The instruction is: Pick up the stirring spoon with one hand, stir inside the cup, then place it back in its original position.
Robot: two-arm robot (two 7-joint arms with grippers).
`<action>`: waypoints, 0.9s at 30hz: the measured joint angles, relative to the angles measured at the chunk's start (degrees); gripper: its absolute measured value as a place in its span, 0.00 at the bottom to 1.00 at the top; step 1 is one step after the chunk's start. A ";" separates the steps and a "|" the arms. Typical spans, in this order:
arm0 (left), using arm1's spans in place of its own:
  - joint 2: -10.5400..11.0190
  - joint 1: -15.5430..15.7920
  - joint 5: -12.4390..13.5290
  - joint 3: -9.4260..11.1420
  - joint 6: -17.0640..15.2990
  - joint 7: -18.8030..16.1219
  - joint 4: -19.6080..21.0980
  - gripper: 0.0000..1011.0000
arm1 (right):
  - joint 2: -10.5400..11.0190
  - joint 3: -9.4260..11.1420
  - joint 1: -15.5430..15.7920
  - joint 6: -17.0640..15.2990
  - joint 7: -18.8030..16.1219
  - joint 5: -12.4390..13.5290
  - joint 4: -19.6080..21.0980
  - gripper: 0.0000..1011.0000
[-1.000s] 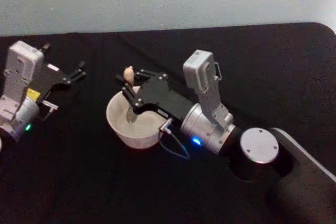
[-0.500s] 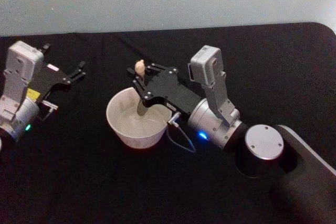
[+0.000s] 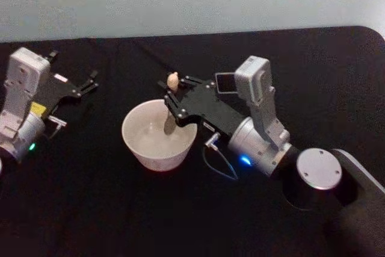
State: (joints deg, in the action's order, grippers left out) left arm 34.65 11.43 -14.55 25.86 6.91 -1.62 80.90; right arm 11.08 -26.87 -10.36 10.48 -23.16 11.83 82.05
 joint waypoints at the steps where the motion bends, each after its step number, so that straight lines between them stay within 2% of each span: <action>1: 0.00 0.00 0.00 0.00 0.00 0.00 0.00 0.99 | 0.42 0.09 0.48 -0.10 -0.27 0.22 0.63 0.22; 11: 0.00 0.00 0.00 0.00 0.00 0.00 0.00 0.99 | 3.02 0.04 3.43 -0.80 -1.66 1.20 4.21 0.21; 19: 0.00 0.00 0.00 0.00 0.00 0.00 0.00 0.99 | 5.39 -0.95 6.15 -1.64 -3.35 2.30 7.57 0.21; 27: 0.00 0.00 0.00 0.00 0.00 0.00 0.00 0.99 | 6.24 -2.11 7.13 -2.23 -4.31 3.28 9.28 0.21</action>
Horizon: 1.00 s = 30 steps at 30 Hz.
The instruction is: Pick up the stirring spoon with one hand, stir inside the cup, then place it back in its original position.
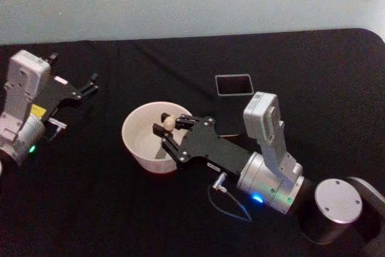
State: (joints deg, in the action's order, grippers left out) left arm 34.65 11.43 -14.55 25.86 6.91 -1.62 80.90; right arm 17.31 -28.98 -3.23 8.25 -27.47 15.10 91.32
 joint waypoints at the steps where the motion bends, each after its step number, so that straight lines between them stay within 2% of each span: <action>1: 0.00 0.00 0.00 0.00 0.00 0.00 0.00 0.99 | 0.00 -0.11 0.00 -0.05 -0.02 0.06 0.06 0.22; 10: 0.00 0.00 0.00 0.00 0.00 0.00 0.00 0.99 | -1.46 -1.15 -1.33 -0.12 0.56 0.25 -0.90 0.22; 17: 0.00 0.00 0.00 0.00 0.00 0.00 0.00 0.99 | -3.96 -1.81 -3.95 0.29 1.90 -0.83 -4.35 0.21; 23: 0.00 0.00 0.00 0.00 0.00 0.00 0.00 0.99 | -5.84 -1.77 -5.80 0.89 3.06 -1.71 -7.08 0.22; 30: 0.00 0.00 0.00 0.00 0.00 0.00 0.00 0.99 | -6.93 -1.00 -7.07 1.29 3.96 -2.19 -8.81 0.21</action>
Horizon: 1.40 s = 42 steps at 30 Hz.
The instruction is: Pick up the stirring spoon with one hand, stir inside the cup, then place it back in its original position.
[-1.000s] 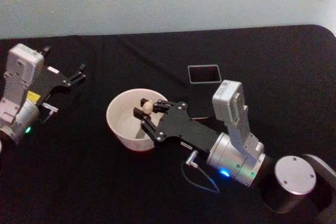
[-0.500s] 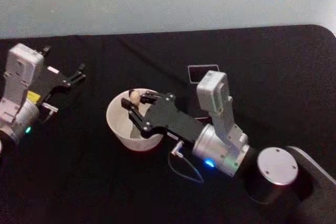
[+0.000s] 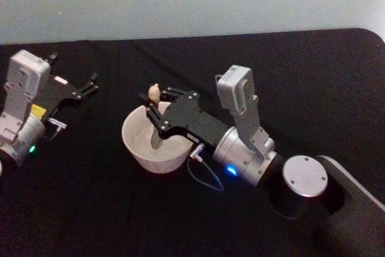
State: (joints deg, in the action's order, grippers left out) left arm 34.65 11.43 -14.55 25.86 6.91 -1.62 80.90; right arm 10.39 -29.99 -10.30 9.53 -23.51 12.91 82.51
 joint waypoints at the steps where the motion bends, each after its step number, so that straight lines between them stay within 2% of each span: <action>1: 0.00 0.00 0.00 0.00 0.00 0.00 0.00 0.99 | -0.05 0.11 -0.08 0.06 0.06 -0.06 -0.16 0.22; 14: 0.00 0.00 0.00 0.00 0.00 0.00 0.00 0.99 | 0.05 1.59 -0.17 0.30 0.61 -0.54 -0.72 0.22; 23: 0.00 0.00 0.00 0.00 0.00 0.00 0.00 0.99 | 0.32 2.16 0.44 0.40 0.53 -0.50 0.39 0.22; 33: 0.00 0.00 0.00 0.00 0.00 0.00 0.00 0.99 | 1.78 3.55 1.81 -0.56 0.17 1.38 6.15 0.21; 42: 0.00 0.00 0.00 0.00 0.00 0.00 0.00 0.99 | 3.24 5.75 2.72 -1.42 0.99 3.53 12.25 0.22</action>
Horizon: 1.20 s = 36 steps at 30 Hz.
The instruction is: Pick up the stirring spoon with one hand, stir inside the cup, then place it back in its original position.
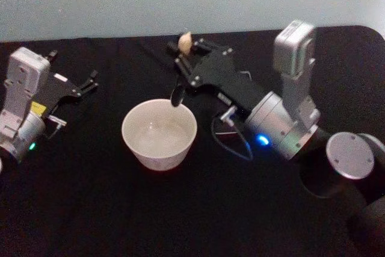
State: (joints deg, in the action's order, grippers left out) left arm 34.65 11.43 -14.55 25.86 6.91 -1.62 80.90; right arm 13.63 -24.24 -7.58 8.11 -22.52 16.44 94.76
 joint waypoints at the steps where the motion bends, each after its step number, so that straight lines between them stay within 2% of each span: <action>1: 0.00 0.00 0.00 0.00 0.00 0.00 0.00 0.99 | 0.10 0.21 0.07 -0.04 0.17 0.13 0.45 0.22; 11: 0.00 0.00 0.00 0.00 0.00 0.00 0.00 0.99 | 0.88 3.85 0.32 -0.35 3.03 1.16 4.64 0.21; 21: 0.00 0.00 0.00 0.00 0.00 0.00 0.00 0.99 | 1.95 6.91 0.96 -3.26 6.30 -0.61 6.83 0.22; 27: 0.00 0.00 0.00 0.00 0.00 0.00 0.00 0.99 | 2.40 7.74 1.97 -5.48 7.27 -1.71 7.07 0.22; 36: 0.00 0.00 0.00 0.00 0.00 0.00 0.00 0.99 | 1.83 8.00 2.67 -6.81 7.96 -2.55 6.48 0.22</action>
State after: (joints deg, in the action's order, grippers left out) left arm 34.65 11.43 -14.55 25.86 6.91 -1.62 80.90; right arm 15.46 -16.24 -4.91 1.29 -14.55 13.89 101.24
